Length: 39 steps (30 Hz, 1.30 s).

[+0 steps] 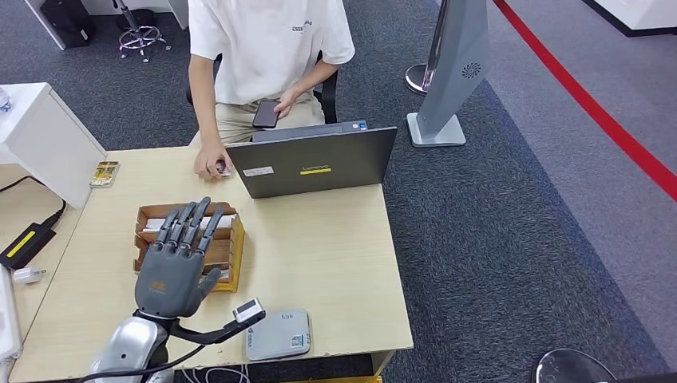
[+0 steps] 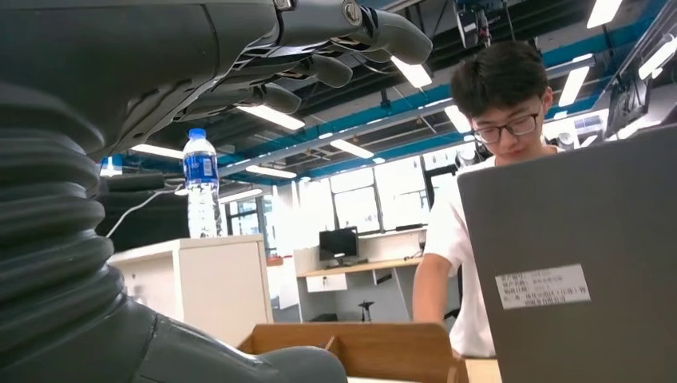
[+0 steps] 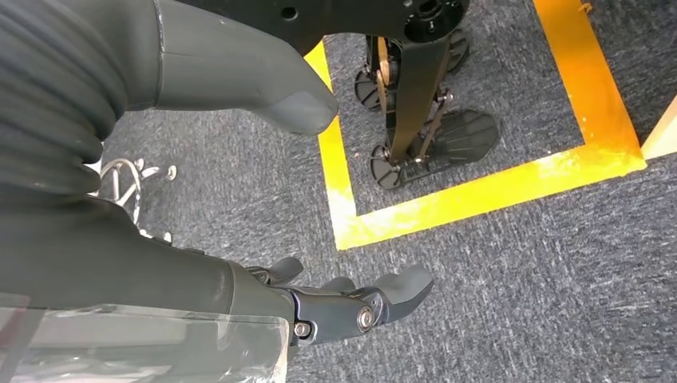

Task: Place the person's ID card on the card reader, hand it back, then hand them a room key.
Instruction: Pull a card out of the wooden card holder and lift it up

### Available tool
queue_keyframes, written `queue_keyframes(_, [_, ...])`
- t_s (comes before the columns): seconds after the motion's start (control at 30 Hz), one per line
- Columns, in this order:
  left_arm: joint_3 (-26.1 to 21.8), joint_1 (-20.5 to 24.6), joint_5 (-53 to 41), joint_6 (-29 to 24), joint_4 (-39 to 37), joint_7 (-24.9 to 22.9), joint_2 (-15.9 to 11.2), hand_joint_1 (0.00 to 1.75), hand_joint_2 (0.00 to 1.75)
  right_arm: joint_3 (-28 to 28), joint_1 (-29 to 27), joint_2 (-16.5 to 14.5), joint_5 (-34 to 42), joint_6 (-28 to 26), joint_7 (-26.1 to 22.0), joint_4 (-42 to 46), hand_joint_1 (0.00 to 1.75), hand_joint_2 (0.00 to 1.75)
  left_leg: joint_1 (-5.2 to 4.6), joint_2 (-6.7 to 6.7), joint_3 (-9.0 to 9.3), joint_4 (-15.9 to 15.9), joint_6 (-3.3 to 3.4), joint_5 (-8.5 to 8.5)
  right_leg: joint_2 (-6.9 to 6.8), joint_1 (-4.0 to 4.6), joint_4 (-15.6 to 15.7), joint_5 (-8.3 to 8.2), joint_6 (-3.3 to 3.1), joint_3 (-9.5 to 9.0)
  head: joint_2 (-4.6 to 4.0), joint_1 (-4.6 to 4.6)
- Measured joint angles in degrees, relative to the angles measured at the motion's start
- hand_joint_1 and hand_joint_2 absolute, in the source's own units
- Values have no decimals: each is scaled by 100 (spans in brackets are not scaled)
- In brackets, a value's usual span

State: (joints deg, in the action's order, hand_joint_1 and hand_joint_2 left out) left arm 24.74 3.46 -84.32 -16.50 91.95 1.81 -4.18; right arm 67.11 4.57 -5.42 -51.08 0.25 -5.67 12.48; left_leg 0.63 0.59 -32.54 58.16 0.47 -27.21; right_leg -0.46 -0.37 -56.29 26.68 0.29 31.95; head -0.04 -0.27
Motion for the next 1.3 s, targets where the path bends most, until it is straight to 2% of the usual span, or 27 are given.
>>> queue_keyframes(0.27, [-33,-188,5,8,-2,-2,53,0,175,5,1,0,-50,-19,-17,0,0,175,-1,-1,-2,1,0,0,0,0,0,-1,-1,-1,0,1])
queue_keyframes(0.53, [-331,-409,14,6,-4,-5,139,0,175,5,0,0,-113,-26,32,0,0,175,0,-1,-3,0,0,0,-1,0,0,0,-1,2,0,0])
queue_keyframes(1.3, [-929,-619,-3,35,-97,43,366,0,175,5,2,-19,-216,-25,46,0,0,175,0,-2,-4,0,0,0,-2,0,0,0,-1,2,0,1])
